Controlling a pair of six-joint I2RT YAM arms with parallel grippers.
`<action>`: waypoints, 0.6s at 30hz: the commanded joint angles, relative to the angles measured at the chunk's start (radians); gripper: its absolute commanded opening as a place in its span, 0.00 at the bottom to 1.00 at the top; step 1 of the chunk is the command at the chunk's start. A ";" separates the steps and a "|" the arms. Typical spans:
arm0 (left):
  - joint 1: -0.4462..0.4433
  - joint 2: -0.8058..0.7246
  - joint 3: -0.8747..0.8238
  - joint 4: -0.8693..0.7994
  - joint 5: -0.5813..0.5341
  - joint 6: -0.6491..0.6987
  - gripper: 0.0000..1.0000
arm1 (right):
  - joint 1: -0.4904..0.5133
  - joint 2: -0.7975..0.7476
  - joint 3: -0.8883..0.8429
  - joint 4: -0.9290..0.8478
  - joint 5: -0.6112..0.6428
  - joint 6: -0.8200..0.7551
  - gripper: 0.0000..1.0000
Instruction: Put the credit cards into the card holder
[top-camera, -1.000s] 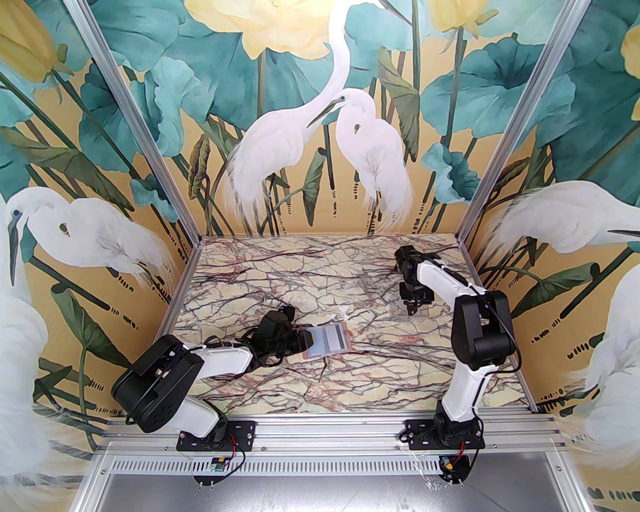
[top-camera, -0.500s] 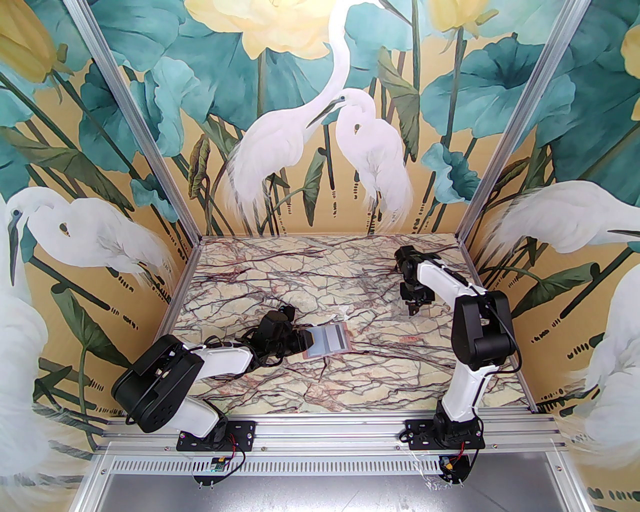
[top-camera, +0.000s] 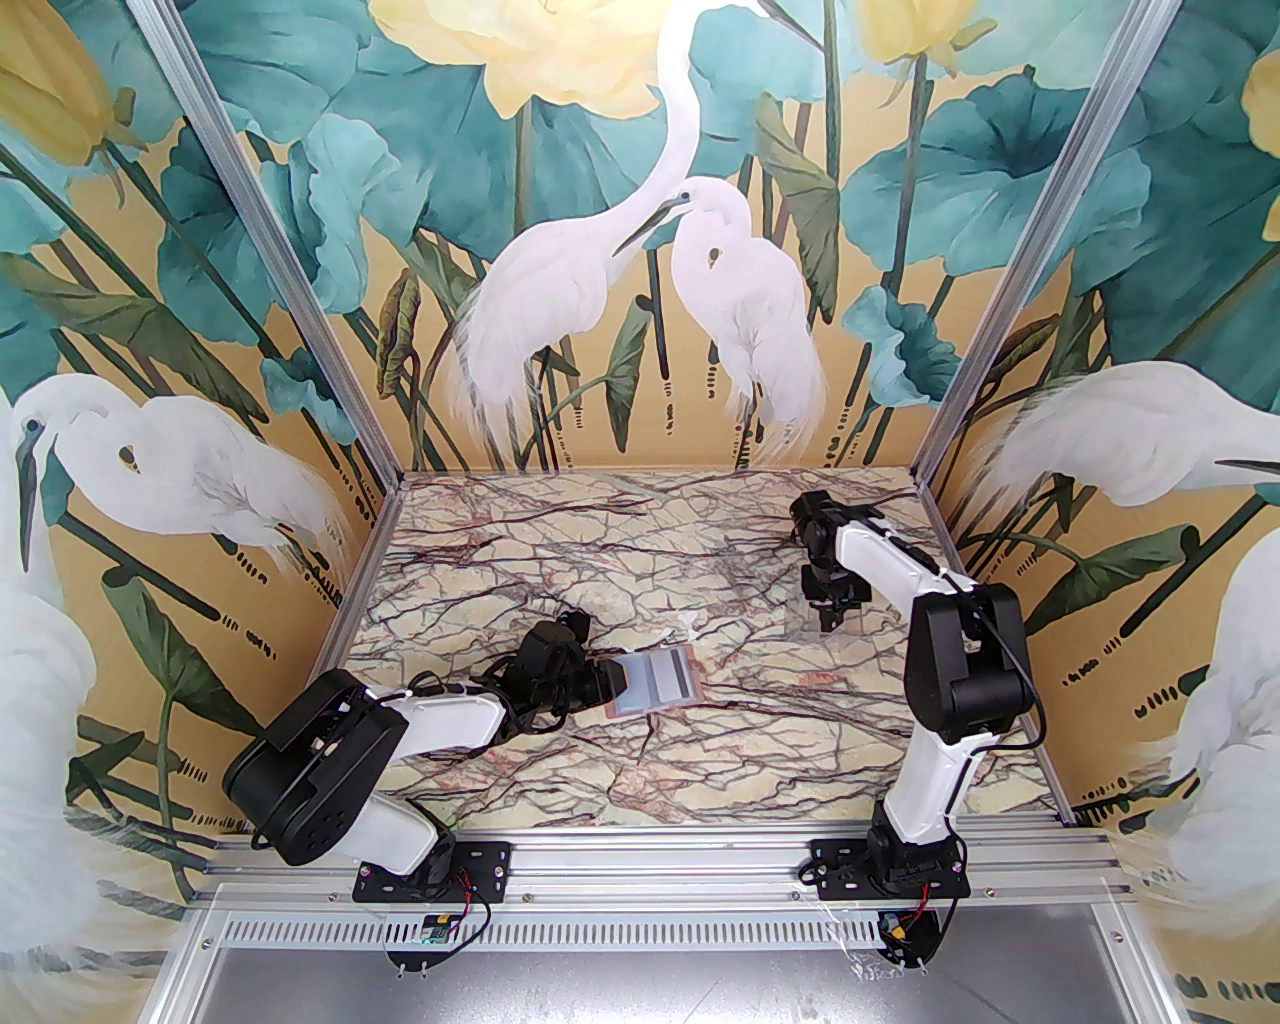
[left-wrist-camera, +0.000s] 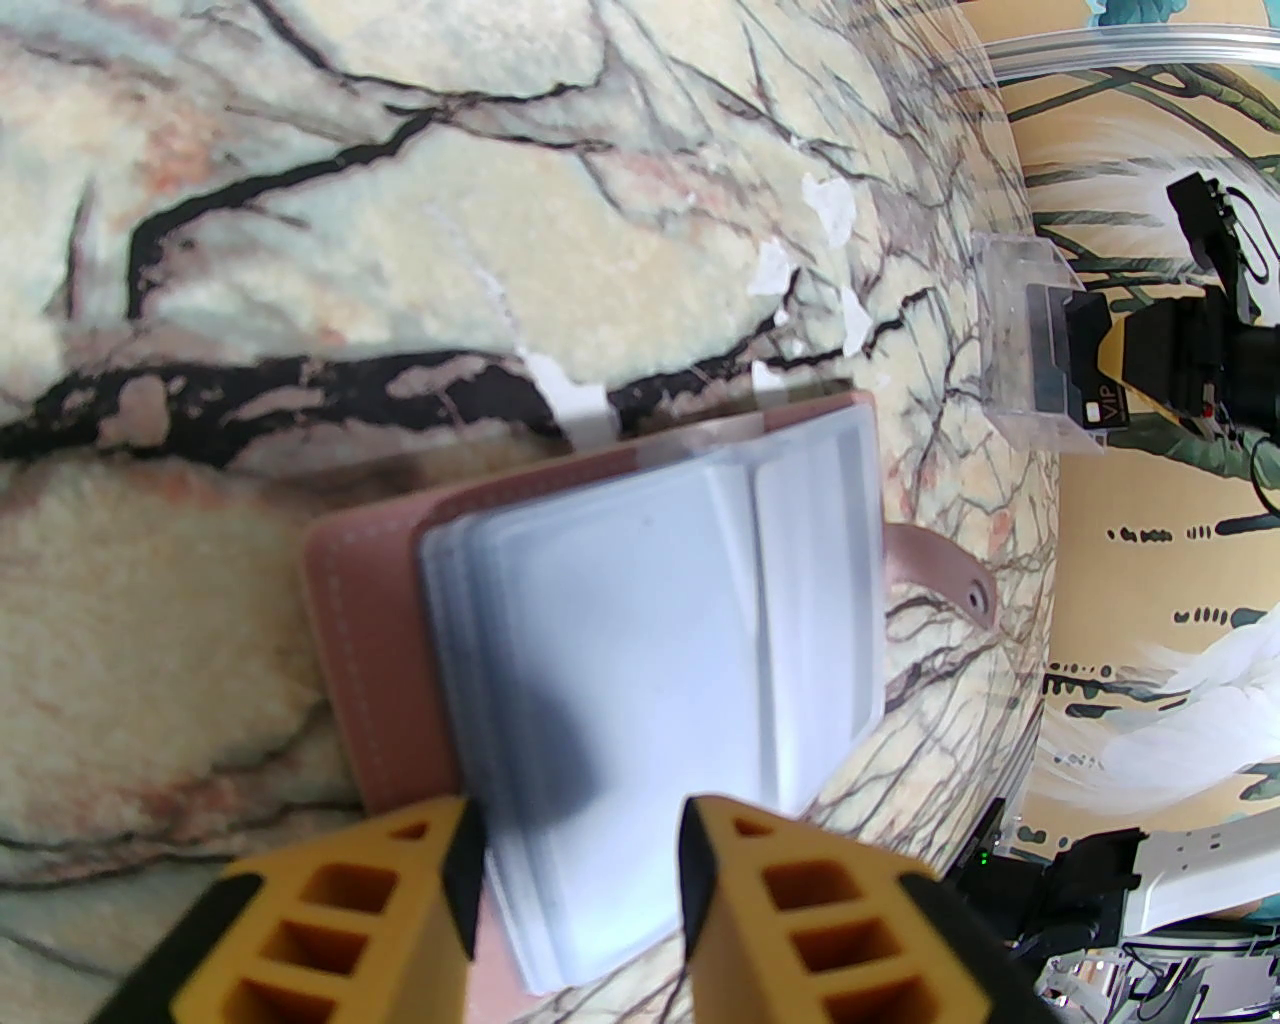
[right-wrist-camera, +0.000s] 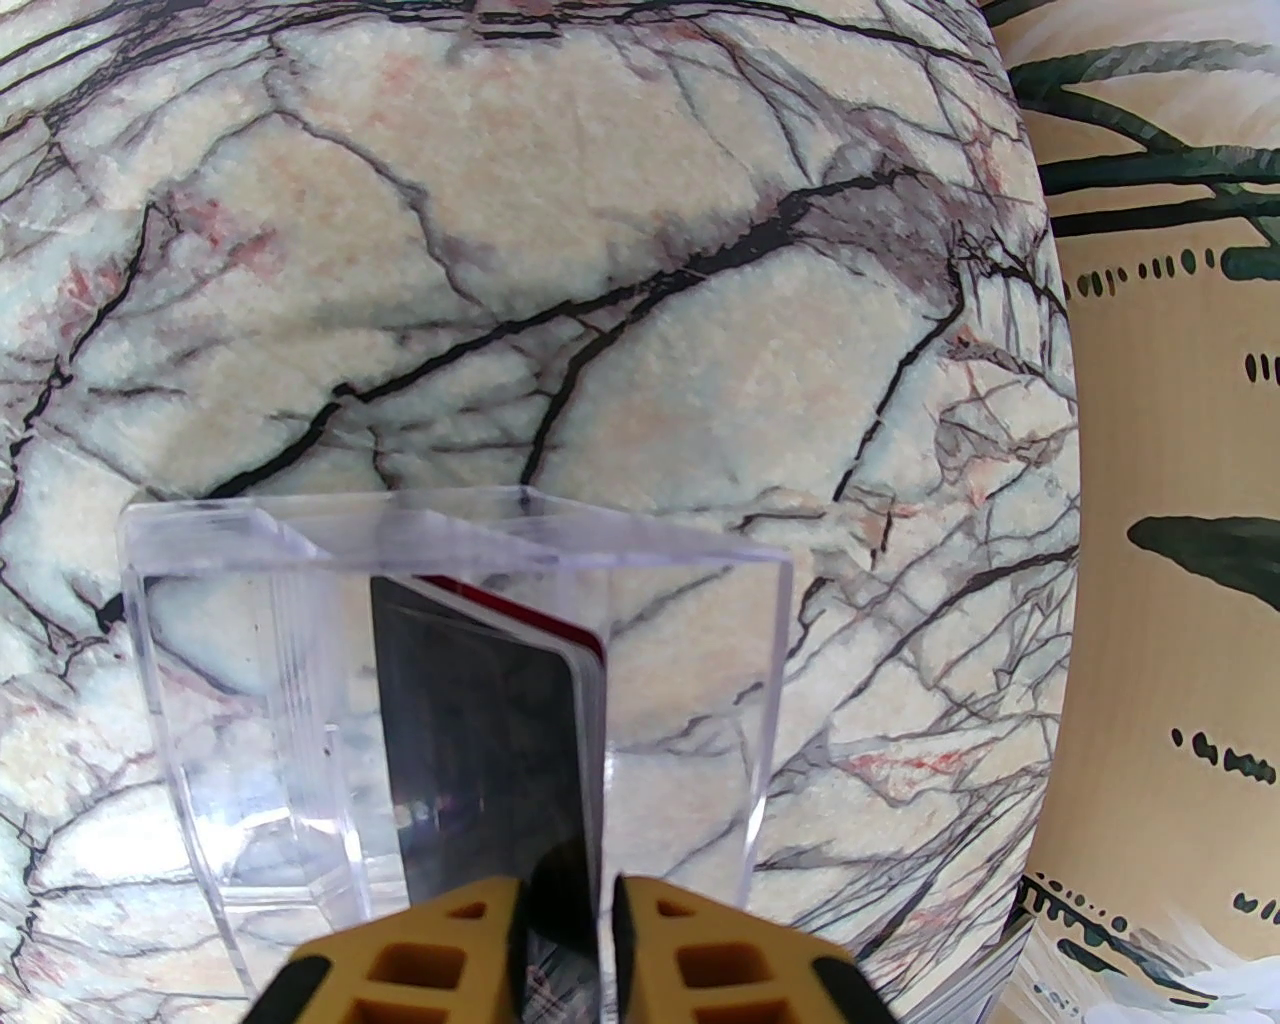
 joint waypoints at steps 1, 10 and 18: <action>0.003 0.030 -0.023 -0.037 -0.013 -0.008 0.41 | -0.006 -0.048 0.016 -0.022 0.026 -0.010 0.20; 0.003 0.034 -0.023 -0.036 -0.013 -0.008 0.41 | -0.006 -0.058 0.017 -0.030 0.023 -0.008 0.14; 0.002 0.039 -0.022 -0.035 -0.012 -0.007 0.41 | -0.005 -0.063 0.011 -0.023 -0.014 -0.008 0.08</action>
